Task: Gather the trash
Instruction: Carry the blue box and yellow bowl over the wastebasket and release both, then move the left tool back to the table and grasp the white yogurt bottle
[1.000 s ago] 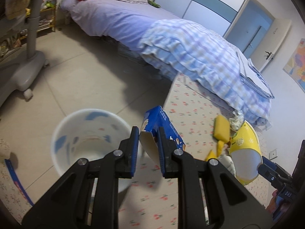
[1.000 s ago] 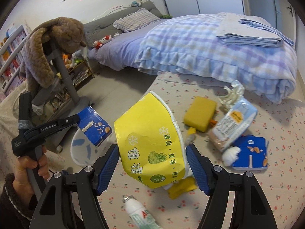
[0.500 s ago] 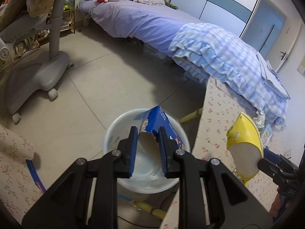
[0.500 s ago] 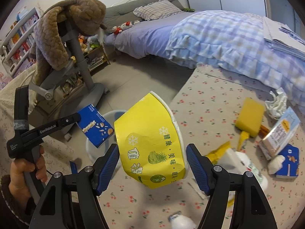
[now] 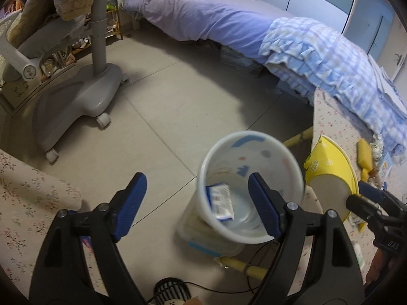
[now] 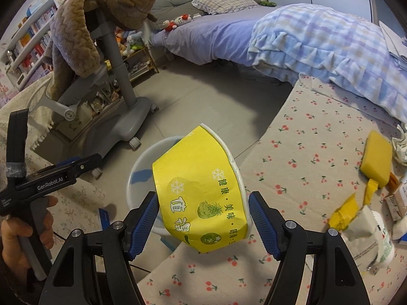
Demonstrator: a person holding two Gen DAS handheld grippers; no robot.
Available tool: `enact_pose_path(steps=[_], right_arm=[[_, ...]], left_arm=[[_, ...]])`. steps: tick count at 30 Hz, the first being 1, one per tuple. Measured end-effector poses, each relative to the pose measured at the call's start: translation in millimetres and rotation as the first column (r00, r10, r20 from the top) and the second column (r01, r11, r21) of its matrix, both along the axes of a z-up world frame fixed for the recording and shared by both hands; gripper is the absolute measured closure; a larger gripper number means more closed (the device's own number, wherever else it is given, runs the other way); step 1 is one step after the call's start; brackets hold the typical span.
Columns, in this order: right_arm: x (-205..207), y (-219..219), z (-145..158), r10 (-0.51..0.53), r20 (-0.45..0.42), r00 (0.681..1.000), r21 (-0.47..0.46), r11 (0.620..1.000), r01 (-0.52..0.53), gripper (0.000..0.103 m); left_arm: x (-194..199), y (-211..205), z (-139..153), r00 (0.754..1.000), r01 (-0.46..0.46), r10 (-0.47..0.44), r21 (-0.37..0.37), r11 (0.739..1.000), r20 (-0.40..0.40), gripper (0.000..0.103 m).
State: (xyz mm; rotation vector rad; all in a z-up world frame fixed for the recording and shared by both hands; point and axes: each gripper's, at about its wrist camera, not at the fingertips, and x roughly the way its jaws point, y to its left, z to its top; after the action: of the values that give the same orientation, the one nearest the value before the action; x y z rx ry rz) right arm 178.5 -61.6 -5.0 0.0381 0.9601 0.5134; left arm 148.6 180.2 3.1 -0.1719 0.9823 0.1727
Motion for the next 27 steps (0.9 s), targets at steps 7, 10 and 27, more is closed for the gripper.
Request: enact_pose_path(steps=[7, 10, 27], right_arm=[[4, 20, -8, 0.021, 0.029, 0.999, 0.021, 1.0, -0.021, 0.026], [6, 22, -7, 0.011, 0.044, 0.999, 0.028, 1.0, -0.013, 0.016], [-22, -42, 15, -0.078, 0.081, 0.994, -0.049, 0.995, 0.082, 0.016]], left_arm=[[-8, 16, -4, 1.0, -0.013, 0.014, 0.042, 0.999, -0.02, 0.02], [-8, 20, -5, 0.999, -0.016, 0.018, 0.04, 0.999, -0.031, 0.02], [-10, -15, -4, 0.997, 0.059, -0.059, -0.01, 0.998, -0.047, 0.012]])
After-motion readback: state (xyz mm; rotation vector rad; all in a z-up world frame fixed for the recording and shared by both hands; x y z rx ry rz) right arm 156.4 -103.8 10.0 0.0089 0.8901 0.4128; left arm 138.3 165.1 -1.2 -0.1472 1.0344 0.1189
